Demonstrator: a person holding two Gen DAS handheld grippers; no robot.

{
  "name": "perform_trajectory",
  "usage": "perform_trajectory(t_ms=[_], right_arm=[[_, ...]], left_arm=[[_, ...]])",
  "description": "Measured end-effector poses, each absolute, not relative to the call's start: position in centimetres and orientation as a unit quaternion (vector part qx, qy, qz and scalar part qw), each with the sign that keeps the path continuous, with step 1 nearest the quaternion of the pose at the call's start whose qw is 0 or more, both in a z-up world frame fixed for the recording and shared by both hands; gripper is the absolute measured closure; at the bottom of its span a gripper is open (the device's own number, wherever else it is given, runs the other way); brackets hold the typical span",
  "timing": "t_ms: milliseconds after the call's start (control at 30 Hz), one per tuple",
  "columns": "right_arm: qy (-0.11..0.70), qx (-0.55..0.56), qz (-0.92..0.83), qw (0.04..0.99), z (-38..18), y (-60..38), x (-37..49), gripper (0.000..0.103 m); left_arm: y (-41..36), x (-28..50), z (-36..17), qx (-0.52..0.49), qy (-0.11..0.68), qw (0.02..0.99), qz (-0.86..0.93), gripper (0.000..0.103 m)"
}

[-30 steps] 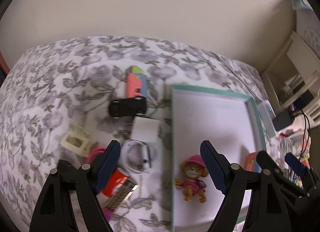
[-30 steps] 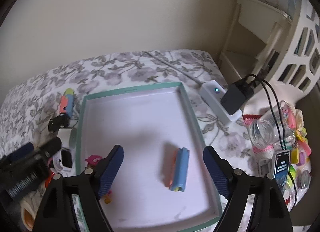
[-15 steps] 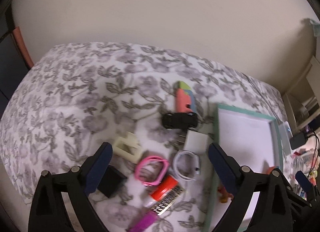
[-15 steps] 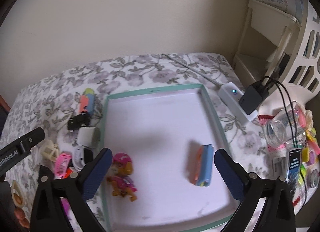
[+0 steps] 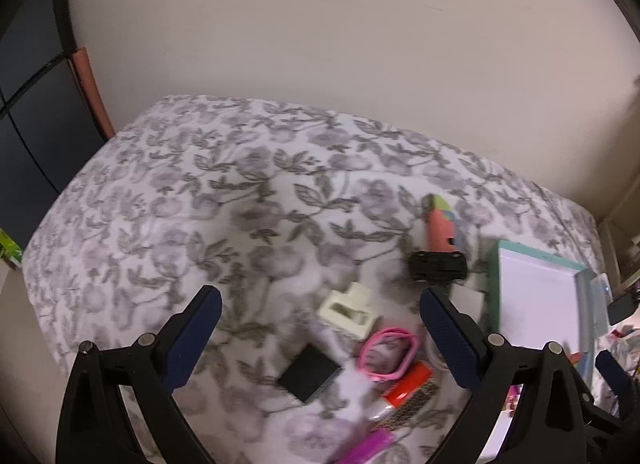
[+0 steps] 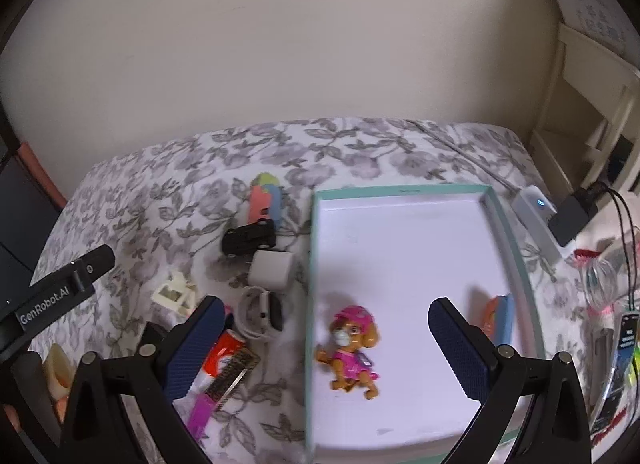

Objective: Organize rigid objects
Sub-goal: 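Withdraw both tools from the tray back toward the pile, then grasp the black charger with the left gripper while the right gripper grasps the gold lighter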

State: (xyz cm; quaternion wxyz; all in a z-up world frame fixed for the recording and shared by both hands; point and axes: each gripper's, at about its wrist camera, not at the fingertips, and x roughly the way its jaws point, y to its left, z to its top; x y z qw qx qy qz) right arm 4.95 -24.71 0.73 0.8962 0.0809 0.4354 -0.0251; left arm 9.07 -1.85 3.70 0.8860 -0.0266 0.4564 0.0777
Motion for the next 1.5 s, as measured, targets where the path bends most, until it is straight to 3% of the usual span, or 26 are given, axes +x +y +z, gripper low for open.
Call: perform_trajectory(t_ms=[867,1133,1500], right_arm=[[0.578,0.033,0.066,0.813,-8.4,-16.0,5.7,0.000],[0.591,0.061,0.050,0.803,-10.6,-16.3,6.5,0.009],[0.594,0.052,0.056,0.801,-11.5,-15.8,7.0,0.010]], left_arm=[[3.6,8.6,-3.7,-0.019,0.586,0.802,0.111,0.004],[2.6,9.6,-5.8,-0.011,0.615,0.783,0.090,0.004],[0.5,10.5,-7.7,0.003,0.639,0.767,0.050,0.004]])
